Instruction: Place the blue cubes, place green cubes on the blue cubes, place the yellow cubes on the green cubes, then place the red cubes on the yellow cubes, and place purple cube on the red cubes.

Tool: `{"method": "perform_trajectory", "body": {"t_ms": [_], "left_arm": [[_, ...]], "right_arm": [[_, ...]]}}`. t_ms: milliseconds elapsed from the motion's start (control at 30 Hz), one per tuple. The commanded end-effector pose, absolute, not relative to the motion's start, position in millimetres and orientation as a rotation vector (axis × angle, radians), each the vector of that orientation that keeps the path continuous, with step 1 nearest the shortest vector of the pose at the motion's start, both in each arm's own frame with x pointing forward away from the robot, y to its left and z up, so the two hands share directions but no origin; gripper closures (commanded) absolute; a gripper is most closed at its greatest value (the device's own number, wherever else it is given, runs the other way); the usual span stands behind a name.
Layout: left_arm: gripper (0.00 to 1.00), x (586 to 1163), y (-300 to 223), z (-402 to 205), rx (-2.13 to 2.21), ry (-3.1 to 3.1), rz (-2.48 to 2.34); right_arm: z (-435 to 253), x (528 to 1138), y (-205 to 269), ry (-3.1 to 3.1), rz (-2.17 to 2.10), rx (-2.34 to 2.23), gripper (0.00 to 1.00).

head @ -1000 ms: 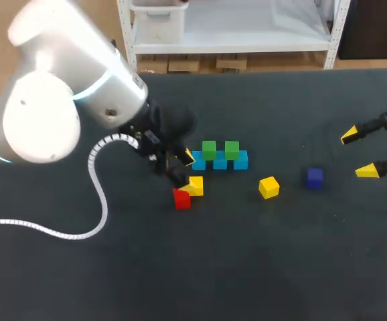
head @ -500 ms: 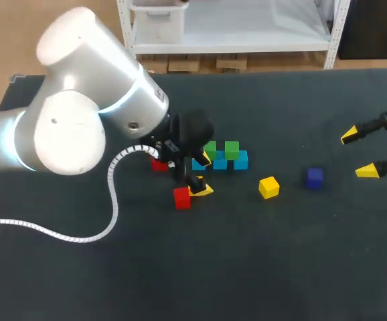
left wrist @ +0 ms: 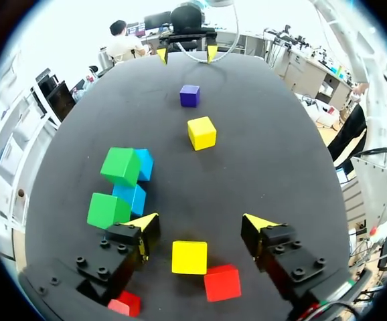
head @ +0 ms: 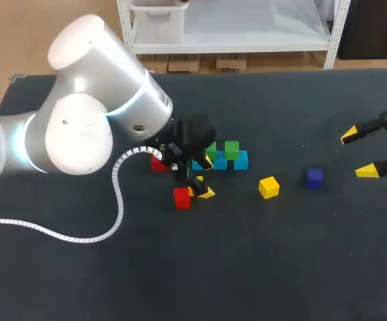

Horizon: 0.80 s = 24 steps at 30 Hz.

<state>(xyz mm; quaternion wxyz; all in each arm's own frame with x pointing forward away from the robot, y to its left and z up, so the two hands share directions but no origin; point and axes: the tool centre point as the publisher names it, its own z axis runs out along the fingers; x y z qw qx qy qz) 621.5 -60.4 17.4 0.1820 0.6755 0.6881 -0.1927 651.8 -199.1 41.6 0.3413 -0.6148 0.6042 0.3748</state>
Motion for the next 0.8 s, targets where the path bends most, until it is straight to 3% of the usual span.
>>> {"method": "perform_trajectory", "body": {"t_ms": [33,433,800], "left_arm": [[0.20,628,-57,9,1.908,1.946,-0.554],[0.33,633,-46,-1,1.904,1.964,-0.543],[0.33,634,-30,-6,1.908,1.984,-0.521]], "right_arm": [[41,652,-199,1.570,0.975,-1.599,0.00],[41,652,-199,1.570,0.975,-1.599,0.00],[41,652,-199,1.570,0.975,-1.599,0.00]]}}
